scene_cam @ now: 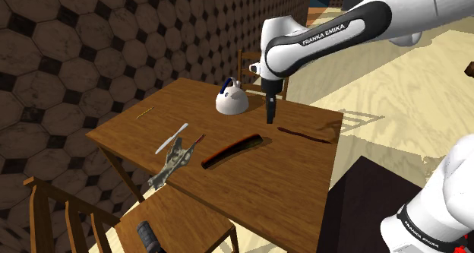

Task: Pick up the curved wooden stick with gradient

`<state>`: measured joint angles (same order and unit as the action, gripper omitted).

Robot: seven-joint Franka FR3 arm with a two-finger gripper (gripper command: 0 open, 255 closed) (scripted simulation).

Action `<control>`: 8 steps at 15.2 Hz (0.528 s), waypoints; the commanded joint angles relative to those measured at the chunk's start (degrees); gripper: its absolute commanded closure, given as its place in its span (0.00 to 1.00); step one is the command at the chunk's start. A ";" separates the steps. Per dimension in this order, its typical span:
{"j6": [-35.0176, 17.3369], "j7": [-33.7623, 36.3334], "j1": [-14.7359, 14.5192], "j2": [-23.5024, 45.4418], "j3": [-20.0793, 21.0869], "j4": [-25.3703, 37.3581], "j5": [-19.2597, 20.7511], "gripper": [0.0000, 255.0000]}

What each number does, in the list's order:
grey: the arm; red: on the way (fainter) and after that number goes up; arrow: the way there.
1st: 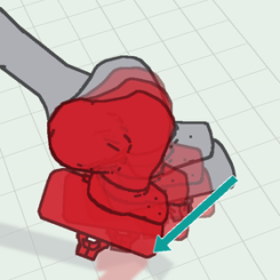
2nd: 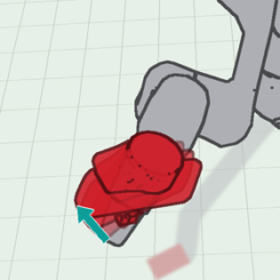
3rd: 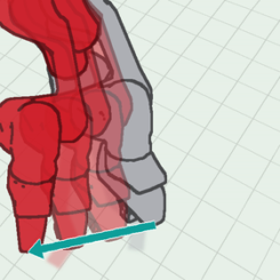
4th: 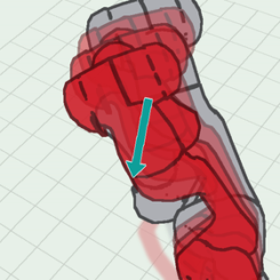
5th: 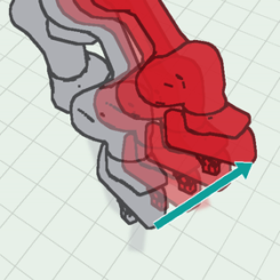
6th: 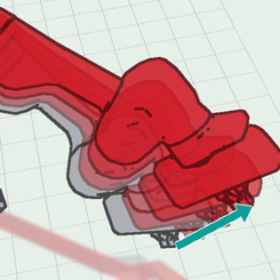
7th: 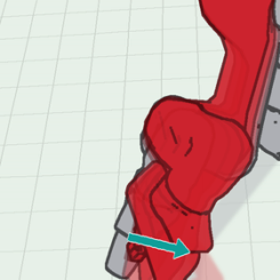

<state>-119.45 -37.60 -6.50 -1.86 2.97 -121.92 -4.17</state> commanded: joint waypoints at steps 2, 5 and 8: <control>-1.63 -3.82 -0.89 6.10 0.84 3.95 0.05 0.00; -2.76 -7.22 -1.71 12.31 1.85 8.51 0.43 0.00; -3.44 -10.34 -2.61 18.42 2.95 13.42 1.12 0.00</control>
<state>-122.37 -46.91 -8.72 14.21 5.49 -110.14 -3.30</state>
